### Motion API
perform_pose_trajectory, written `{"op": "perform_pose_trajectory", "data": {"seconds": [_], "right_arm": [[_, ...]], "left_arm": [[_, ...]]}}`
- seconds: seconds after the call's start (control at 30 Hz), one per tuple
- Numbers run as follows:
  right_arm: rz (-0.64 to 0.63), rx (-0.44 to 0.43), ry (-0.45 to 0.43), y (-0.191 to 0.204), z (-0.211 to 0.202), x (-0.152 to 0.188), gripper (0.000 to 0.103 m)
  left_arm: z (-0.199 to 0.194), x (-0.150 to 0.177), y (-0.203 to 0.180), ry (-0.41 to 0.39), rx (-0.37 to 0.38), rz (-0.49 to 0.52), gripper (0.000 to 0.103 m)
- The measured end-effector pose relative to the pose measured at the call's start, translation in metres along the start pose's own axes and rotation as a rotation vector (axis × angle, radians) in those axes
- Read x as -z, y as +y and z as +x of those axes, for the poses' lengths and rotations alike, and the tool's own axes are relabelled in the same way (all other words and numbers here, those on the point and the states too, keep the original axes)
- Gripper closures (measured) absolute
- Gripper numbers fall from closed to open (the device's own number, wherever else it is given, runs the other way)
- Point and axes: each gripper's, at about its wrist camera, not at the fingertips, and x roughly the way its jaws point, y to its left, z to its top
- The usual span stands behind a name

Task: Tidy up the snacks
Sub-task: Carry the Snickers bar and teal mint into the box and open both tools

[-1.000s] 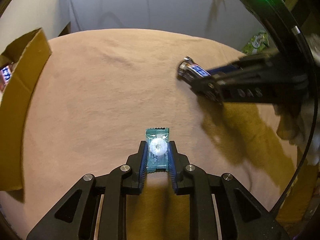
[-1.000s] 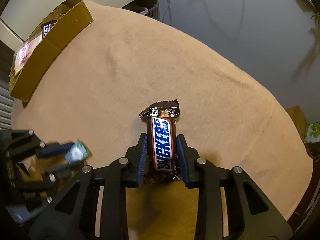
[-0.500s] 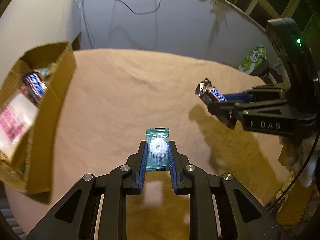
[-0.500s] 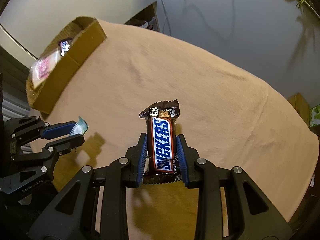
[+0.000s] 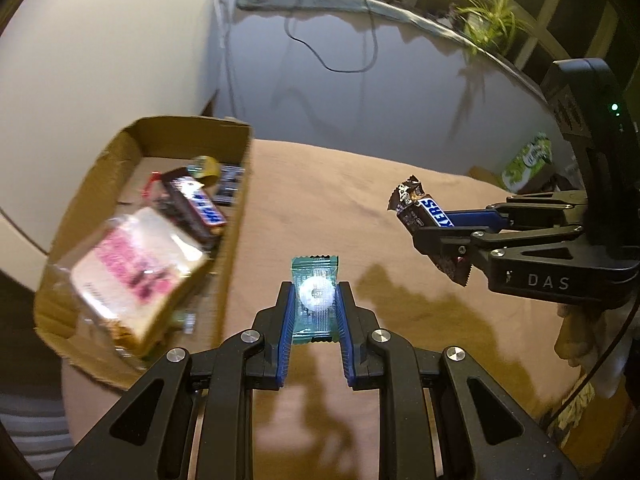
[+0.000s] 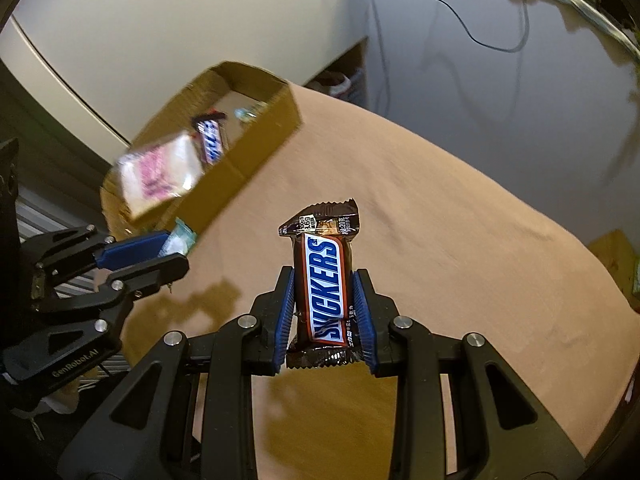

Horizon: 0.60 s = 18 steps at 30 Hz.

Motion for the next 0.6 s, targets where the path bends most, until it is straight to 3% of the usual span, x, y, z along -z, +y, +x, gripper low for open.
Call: {"op": "perform_pose_trajectory", "data": {"seconds": [0.6], "right_arm": [[-0.130, -0.086, -0.011, 0.098, 0.029, -0.066, 0.073]], "left_arm": [[-0.028, 0.002, 0.085, -0.069, -0.097, -0.117, 0.084]]}}
